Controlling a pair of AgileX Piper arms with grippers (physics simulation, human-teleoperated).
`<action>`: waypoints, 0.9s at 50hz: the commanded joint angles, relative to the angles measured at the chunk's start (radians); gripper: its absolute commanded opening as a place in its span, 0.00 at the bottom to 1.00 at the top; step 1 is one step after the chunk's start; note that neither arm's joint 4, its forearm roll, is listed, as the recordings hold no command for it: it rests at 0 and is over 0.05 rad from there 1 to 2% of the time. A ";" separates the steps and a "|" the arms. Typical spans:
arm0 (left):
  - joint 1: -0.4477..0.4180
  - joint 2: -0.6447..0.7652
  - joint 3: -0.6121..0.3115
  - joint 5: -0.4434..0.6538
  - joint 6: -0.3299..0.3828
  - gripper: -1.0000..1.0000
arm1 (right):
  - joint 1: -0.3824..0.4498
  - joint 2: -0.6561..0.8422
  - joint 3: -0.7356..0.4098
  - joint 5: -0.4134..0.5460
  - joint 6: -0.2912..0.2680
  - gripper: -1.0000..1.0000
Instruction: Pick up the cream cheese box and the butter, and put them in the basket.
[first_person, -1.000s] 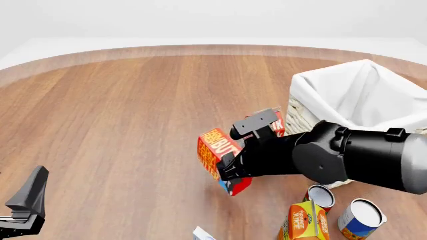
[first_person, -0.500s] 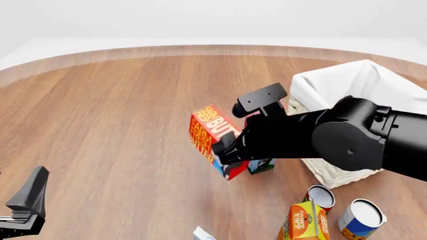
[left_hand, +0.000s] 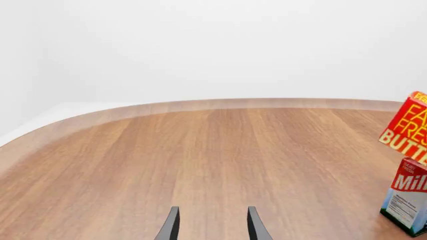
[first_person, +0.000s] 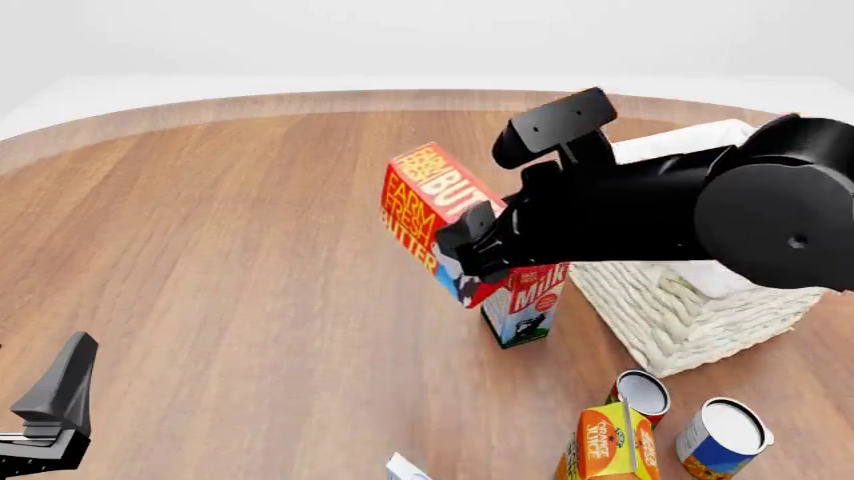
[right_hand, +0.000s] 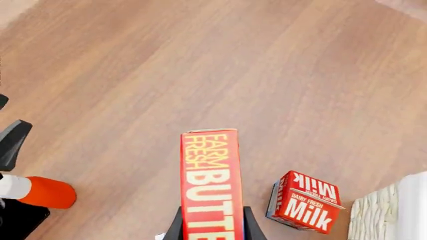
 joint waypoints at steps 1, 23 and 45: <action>0.000 0.000 0.000 0.000 0.000 1.00 | -0.032 -0.062 -0.112 0.068 -0.052 0.00; 0.000 0.000 0.000 0.000 0.000 1.00 | -0.160 -0.148 -0.146 0.096 -0.109 0.00; 0.000 0.000 0.000 0.000 0.000 1.00 | -0.388 -0.250 -0.148 0.078 0.015 0.00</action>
